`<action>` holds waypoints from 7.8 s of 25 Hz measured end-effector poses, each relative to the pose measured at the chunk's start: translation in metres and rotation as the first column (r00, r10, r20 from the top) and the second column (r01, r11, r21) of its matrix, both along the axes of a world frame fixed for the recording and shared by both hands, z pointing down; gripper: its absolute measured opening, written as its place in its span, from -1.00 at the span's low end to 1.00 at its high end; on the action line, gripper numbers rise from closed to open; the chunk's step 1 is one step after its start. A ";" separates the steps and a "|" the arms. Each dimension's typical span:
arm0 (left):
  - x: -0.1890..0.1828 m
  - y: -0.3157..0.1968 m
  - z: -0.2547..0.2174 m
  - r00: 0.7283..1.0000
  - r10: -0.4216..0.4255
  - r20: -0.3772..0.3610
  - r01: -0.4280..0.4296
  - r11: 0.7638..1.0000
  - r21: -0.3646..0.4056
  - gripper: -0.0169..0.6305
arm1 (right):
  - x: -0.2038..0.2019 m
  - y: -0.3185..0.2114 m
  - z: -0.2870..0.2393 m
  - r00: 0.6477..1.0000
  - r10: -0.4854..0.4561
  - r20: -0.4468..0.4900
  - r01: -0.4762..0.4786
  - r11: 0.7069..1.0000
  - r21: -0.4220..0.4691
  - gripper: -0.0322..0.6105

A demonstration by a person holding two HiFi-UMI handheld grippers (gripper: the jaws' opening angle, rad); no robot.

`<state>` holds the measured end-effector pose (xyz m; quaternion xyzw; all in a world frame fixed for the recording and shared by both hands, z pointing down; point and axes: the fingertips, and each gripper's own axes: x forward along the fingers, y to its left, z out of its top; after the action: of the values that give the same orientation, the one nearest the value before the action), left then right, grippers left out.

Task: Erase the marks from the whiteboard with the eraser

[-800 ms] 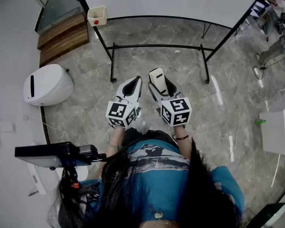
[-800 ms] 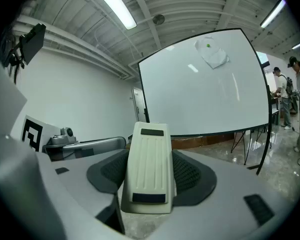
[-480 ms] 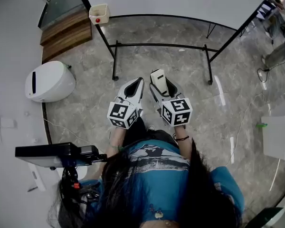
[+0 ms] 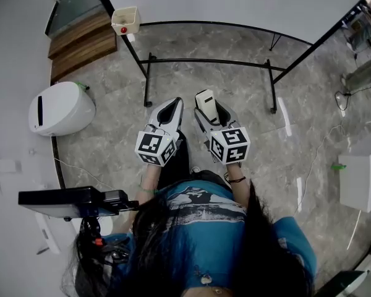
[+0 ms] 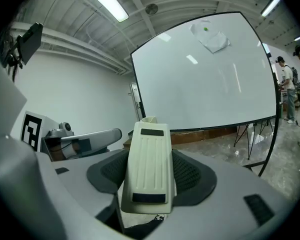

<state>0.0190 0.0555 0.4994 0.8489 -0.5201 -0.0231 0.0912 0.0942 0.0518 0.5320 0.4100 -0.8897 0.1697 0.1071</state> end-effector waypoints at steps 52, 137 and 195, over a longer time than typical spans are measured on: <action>-0.093 -0.391 -0.028 0.994 0.099 -0.050 -0.099 0.995 0.012 -0.94 | -0.019 -0.477 -0.334 0.938 0.332 -0.103 -0.129 0.605 0.786 -0.08; -0.084 -0.379 -0.007 0.992 0.120 -0.032 -0.121 0.992 -0.031 -0.94 | 0.055 -0.519 -0.446 0.856 0.511 0.072 -0.289 0.360 0.887 -0.08; -0.080 -0.380 -0.008 0.990 0.134 -0.043 -0.135 0.990 -0.030 -0.94 | 0.081 -0.525 -0.469 0.898 0.437 0.057 -0.251 0.402 0.881 -0.08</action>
<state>-0.0607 -0.3249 0.4913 0.8798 -0.4600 -0.0258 0.1170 0.1751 -0.4732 0.0634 0.5949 -0.7317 -0.3249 -0.0720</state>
